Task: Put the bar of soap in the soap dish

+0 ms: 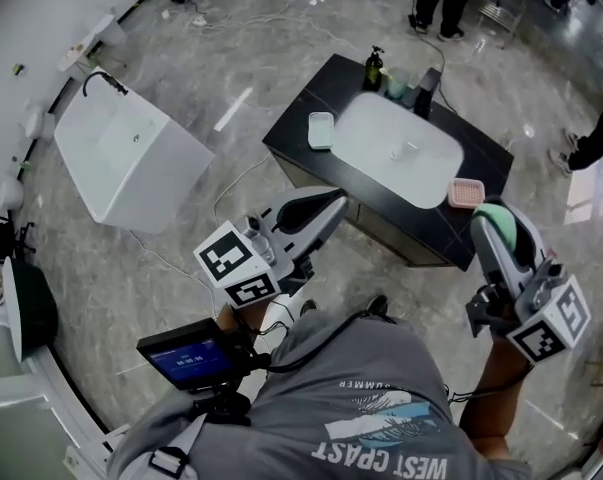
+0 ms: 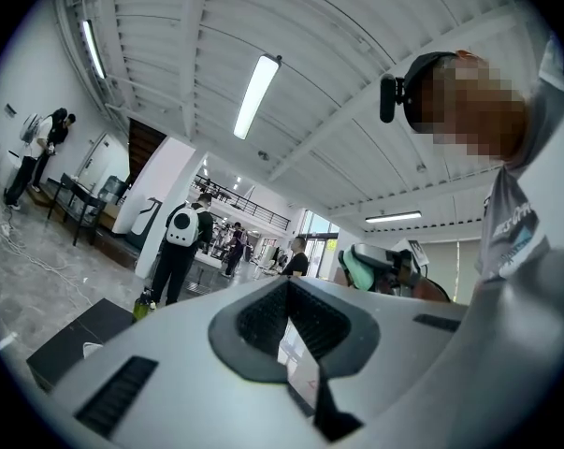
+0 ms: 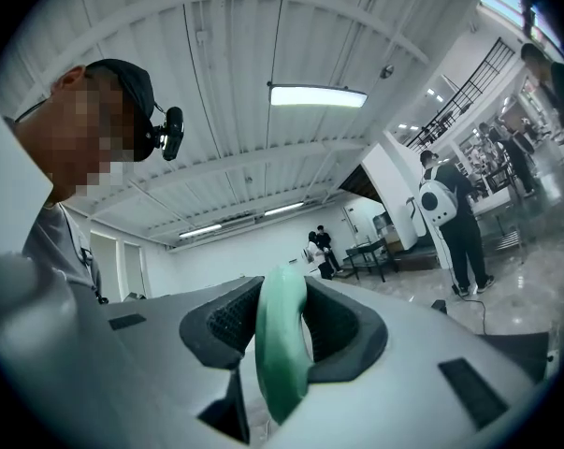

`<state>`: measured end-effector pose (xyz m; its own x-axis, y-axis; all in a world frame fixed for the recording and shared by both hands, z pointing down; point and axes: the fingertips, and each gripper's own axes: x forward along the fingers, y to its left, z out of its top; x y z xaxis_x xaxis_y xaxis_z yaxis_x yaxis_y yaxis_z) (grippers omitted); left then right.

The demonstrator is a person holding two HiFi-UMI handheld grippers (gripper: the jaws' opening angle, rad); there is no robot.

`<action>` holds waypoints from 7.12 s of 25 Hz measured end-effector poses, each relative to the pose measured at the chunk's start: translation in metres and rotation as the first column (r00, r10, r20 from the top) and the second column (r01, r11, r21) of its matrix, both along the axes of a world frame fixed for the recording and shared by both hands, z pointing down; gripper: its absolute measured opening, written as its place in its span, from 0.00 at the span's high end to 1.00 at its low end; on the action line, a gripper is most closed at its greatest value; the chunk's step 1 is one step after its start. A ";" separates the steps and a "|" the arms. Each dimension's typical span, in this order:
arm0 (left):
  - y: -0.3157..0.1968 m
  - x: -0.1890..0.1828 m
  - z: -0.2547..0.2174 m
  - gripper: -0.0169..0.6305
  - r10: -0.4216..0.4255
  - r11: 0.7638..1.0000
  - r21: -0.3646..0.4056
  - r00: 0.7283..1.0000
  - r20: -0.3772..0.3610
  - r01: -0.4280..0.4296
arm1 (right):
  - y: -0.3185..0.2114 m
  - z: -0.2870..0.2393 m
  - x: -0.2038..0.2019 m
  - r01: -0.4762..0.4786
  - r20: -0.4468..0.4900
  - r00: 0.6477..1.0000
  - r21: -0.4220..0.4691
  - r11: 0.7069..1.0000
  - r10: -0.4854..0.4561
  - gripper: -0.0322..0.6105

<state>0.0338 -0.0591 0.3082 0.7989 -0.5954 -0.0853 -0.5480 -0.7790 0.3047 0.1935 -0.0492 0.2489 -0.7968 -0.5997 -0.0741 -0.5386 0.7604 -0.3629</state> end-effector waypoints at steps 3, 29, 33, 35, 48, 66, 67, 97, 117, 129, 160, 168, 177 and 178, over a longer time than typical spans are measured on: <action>-0.009 0.022 -0.003 0.96 -0.006 1.000 0.004 1.000 0.003 0.006 | -0.010 -0.003 0.023 0.008 0.000 1.000 0.003 1.000 -0.008 0.75; -0.114 -0.077 0.007 0.96 0.069 0.997 -0.037 0.997 -0.017 -0.070 | -0.113 0.011 -0.076 -0.069 -0.002 0.998 -0.066 0.995 0.069 0.75; -0.124 -0.106 0.005 0.96 0.083 0.996 -0.037 0.996 -0.012 -0.083 | -0.123 0.006 -0.101 -0.088 -0.003 0.996 -0.058 0.994 0.088 0.75; -0.127 -0.116 0.005 0.96 0.090 0.995 -0.036 0.996 -0.012 -0.090 | -0.129 0.007 -0.108 -0.102 -0.010 0.995 -0.057 0.993 0.101 0.75; -0.169 -0.119 0.018 0.96 0.011 0.998 -0.063 1.000 -0.013 -0.012 | -0.187 0.021 -0.104 -0.045 0.028 0.998 -0.098 0.994 0.048 0.75; -0.232 -0.020 0.020 0.96 -0.015 0.997 -0.071 1.000 -0.011 0.014 | -0.267 0.036 -0.029 0.030 0.046 0.999 -0.144 0.989 -0.023 0.75; -0.236 -0.026 0.022 0.96 -0.012 0.997 -0.079 1.000 -0.007 0.011 | -0.270 0.036 -0.033 0.023 0.046 0.999 -0.145 0.989 -0.017 0.75; -0.320 -0.122 0.047 0.96 0.111 0.985 -0.133 0.994 -0.016 -0.112 | -0.342 0.059 -0.120 -0.113 -0.075 0.992 -0.145 0.983 0.103 0.75; -0.328 -0.109 0.129 0.96 -0.032 0.955 -0.292 0.998 0.057 0.047 | -0.409 0.303 -0.223 0.051 -0.176 0.971 -0.511 0.858 -0.162 0.75; -0.324 -0.142 0.149 0.96 -0.076 0.939 -0.329 0.993 0.085 0.100 | -0.357 0.415 -0.323 0.107 -0.193 0.926 -0.688 0.718 -0.324 0.75; -0.336 -0.168 0.169 0.96 -0.094 0.929 -0.350 0.992 0.081 0.117 | -0.354 0.457 -0.334 0.098 -0.396 0.837 -0.571 0.815 -0.377 0.75; -0.342 -0.168 0.152 0.96 -0.076 0.950 -0.298 0.995 0.064 0.091 | -0.369 0.437 -0.321 0.060 -0.405 0.854 -0.547 0.835 -0.326 0.75; -0.332 -0.175 0.124 0.96 -0.041 0.968 -0.246 0.997 0.058 0.054 | -0.374 0.379 -0.319 0.035 -0.354 0.904 -0.499 0.866 -0.240 0.75; -0.331 -0.175 0.120 0.96 -0.036 0.970 -0.238 0.998 0.058 0.049 | -0.376 0.364 -0.319 0.041 -0.327 0.918 -0.488 0.872 -0.226 0.78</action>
